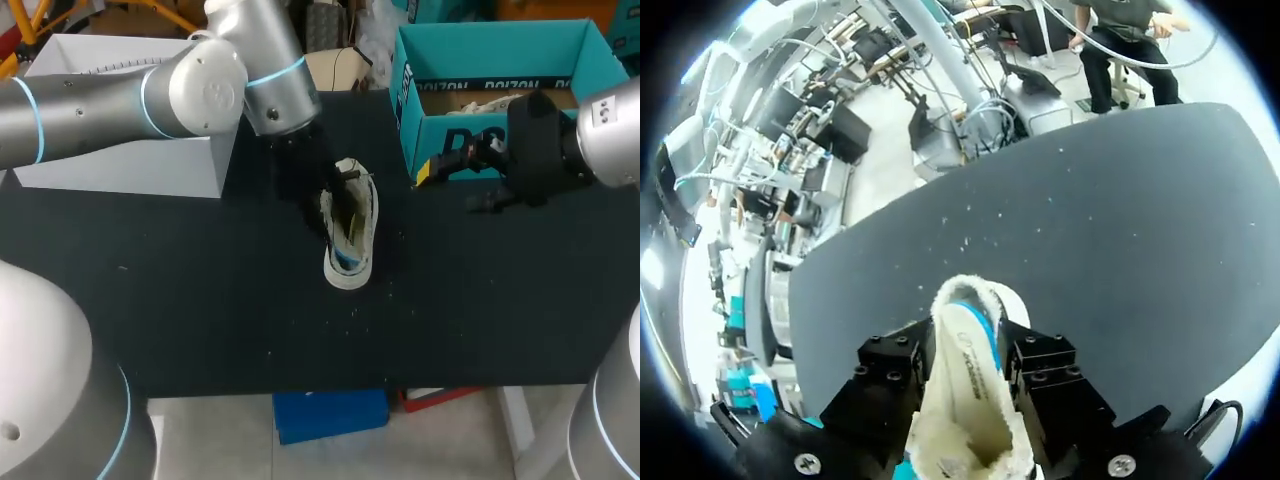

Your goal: Take the shoe out of the shoebox, open the shoe tongue, remove and reinsert the insole, then place the shoe into the shoebox

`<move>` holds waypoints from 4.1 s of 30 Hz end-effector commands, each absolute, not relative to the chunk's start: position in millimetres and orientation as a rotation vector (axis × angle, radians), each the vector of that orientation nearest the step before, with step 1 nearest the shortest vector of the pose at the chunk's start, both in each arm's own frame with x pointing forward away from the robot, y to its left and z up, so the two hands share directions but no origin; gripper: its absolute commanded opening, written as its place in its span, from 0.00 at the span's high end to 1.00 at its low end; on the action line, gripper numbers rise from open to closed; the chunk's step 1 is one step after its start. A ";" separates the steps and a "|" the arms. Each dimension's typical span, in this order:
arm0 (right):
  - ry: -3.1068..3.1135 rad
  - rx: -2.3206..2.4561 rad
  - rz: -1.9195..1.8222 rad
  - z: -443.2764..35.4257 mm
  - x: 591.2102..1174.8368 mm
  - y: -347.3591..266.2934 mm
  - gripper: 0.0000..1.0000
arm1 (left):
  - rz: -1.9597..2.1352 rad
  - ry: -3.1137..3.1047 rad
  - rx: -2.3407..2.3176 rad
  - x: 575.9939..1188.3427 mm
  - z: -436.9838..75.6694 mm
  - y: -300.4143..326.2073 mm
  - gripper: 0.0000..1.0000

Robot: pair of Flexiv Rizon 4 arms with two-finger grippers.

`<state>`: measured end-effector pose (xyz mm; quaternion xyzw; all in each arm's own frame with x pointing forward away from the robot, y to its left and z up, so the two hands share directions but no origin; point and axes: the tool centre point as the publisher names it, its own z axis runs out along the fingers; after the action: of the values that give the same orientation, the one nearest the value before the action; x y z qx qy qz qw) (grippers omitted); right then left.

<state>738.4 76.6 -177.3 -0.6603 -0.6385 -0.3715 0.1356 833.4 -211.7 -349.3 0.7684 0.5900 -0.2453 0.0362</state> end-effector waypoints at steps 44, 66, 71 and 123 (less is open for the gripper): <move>-1.850 -1.914 -1.075 -177.2 737.8 76.8 0.00 | -0.450 1.821 2.345 833.7 -376.3 -219.8 1.00; -1.850 -1.914 -1.075 -177.2 737.8 76.8 0.00 | -0.216 1.841 1.789 933.3 -293.0 -181.0 1.00; -1.850 -1.914 -1.075 -177.2 737.8 76.8 0.00 | -0.152 1.853 1.856 943.8 -314.7 -197.4 1.00; -1.850 -1.914 -1.075 -177.2 737.8 76.8 0.00 | -0.144 1.722 1.983 940.1 -349.3 -239.1 1.00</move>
<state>738.3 76.5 -177.2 -0.6603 -0.6385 -0.3715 0.1356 934.1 -226.2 -333.7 0.7281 0.6344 -0.0520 0.2543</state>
